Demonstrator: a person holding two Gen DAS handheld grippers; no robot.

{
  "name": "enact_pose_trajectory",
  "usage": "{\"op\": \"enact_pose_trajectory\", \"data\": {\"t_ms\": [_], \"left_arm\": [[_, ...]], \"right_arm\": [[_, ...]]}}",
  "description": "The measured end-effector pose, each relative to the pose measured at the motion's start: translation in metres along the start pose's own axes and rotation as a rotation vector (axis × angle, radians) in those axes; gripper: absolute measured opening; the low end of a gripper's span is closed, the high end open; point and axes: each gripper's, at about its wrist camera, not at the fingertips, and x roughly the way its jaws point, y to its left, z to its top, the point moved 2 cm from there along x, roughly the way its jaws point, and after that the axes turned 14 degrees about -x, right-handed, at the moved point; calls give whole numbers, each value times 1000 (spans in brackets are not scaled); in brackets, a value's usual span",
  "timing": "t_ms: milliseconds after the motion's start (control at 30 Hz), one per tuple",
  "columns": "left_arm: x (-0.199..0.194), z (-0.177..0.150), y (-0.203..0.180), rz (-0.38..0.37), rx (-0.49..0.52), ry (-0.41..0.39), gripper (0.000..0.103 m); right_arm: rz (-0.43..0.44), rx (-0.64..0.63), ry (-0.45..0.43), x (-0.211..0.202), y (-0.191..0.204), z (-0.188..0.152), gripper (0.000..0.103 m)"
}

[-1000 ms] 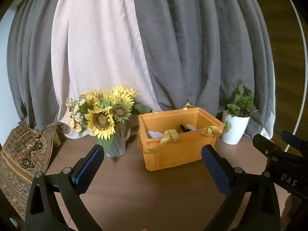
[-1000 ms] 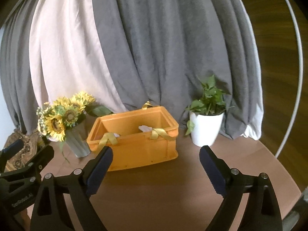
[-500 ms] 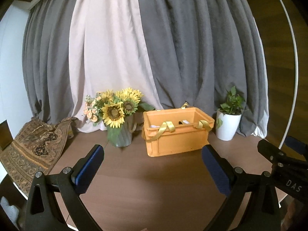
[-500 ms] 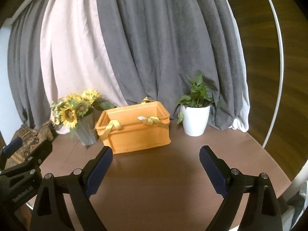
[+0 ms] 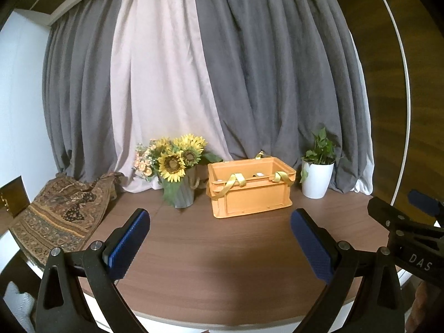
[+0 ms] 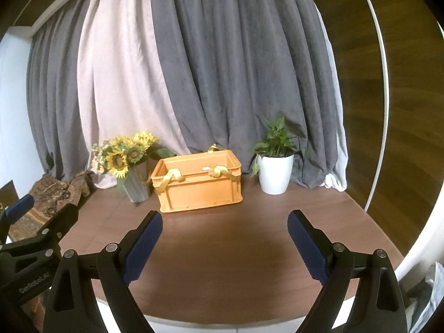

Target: Organize soft objects

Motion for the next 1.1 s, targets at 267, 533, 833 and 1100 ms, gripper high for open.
{"op": "enact_pose_trajectory", "data": {"t_ms": [267, 533, 833, 1100], "left_arm": [[-25, -3, 3, 2, -3, -20, 103], [-42, -3, 6, -10, -9, -30, 103], [-52, -5, 7, -12, -12, -28, 103], [-56, -6, 7, -10, -14, -27, 103]], "right_arm": [[11, 9, -2, -21, 0, -7, 93], [9, 12, -18, -37, 2, -10, 93], [8, 10, -27, -47, 3, -13, 93], [8, 10, -31, -53, 5, -13, 93]]}}
